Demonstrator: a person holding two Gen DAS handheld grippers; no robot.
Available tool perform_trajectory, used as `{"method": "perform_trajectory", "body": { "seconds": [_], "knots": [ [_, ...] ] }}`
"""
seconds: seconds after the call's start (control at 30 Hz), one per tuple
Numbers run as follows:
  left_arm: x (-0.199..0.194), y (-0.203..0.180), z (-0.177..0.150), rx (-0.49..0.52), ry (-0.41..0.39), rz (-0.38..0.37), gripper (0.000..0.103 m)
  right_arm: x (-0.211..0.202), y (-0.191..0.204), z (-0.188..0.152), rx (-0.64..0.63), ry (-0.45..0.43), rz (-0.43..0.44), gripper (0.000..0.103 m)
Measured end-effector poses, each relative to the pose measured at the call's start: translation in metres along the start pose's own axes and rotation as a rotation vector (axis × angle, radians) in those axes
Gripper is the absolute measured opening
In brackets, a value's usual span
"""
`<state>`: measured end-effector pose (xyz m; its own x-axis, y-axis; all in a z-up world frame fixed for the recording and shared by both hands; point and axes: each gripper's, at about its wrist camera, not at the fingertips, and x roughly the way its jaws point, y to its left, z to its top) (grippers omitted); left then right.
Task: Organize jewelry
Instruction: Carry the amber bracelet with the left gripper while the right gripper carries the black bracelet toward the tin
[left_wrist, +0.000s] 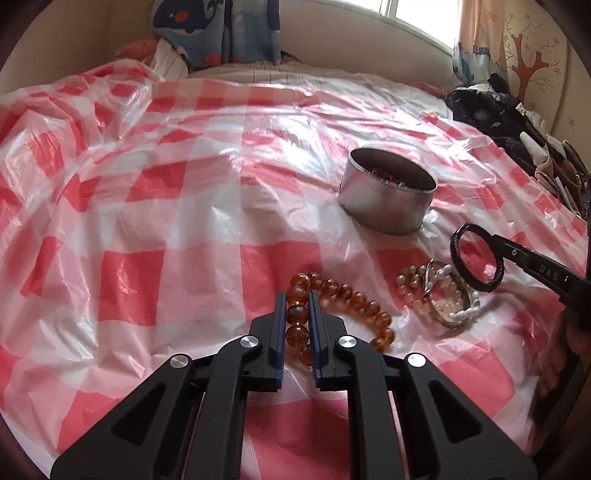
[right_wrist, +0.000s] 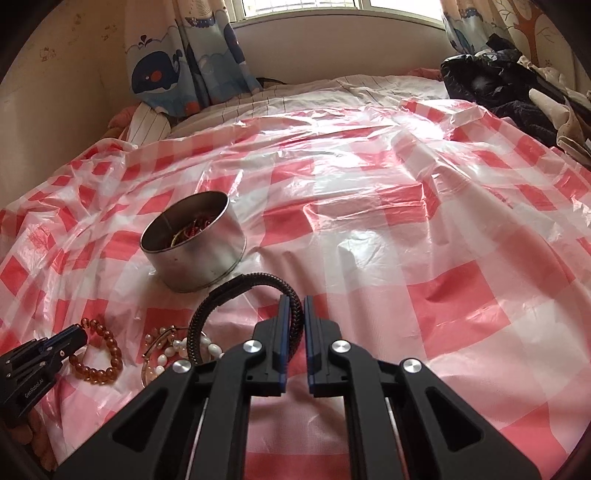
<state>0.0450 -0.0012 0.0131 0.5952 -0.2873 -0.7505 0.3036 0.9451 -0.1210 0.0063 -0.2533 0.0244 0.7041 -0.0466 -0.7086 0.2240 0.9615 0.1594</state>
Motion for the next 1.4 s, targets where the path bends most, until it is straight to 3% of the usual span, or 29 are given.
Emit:
{"method": "perform_trajectory", "body": {
  "seconds": [0.07, 0.13, 0.37, 0.47, 0.57, 0.73, 1.0, 1.07, 1.23, 1.37, 1.4],
  "knots": [
    [0.005, 0.003, 0.0, -0.009, 0.02, 0.005, 0.012, 0.004, 0.0, 0.0, -0.002, 0.021, -0.006, 0.013],
    [0.007, 0.004, 0.0, -0.015, 0.026, 0.011, 0.016, 0.008, -0.001, -0.001, 0.003, 0.035, -0.017, 0.033],
    [0.013, 0.001, -0.001, 0.003, 0.049, 0.022, 0.021, 0.022, 0.006, -0.007, -0.045, 0.101, -0.035, 0.027],
    [0.013, -0.003, -0.001, 0.022, 0.047, 0.038, 0.021, 0.026, 0.011, -0.01, -0.078, 0.119, -0.033, 0.009],
    [0.009, -0.001, -0.001, 0.016, 0.028, 0.022, 0.011, 0.02, 0.011, -0.01, -0.081, 0.091, -0.021, 0.008],
    [-0.002, 0.0, 0.002, 0.004, -0.024, 0.004, 0.01, -0.001, 0.011, -0.006, -0.063, -0.013, 0.009, 0.008],
    [0.007, 0.004, 0.001, -0.015, 0.014, 0.003, 0.011, 0.013, 0.008, -0.005, -0.044, 0.05, -0.002, 0.011],
    [0.008, 0.005, 0.001, -0.018, 0.02, 0.002, 0.011, 0.015, 0.008, -0.007, -0.045, 0.062, -0.006, 0.029],
    [0.012, 0.005, 0.0, -0.016, 0.033, 0.006, 0.012, 0.026, 0.012, -0.01, -0.067, 0.115, -0.027, 0.031],
    [0.013, 0.003, 0.0, 0.0, 0.034, 0.022, 0.012, 0.026, 0.014, -0.012, -0.087, 0.119, -0.012, 0.01],
    [0.013, 0.002, -0.001, 0.003, 0.034, 0.025, 0.012, 0.025, 0.013, -0.012, -0.081, 0.114, -0.008, 0.009]
  ]
}}
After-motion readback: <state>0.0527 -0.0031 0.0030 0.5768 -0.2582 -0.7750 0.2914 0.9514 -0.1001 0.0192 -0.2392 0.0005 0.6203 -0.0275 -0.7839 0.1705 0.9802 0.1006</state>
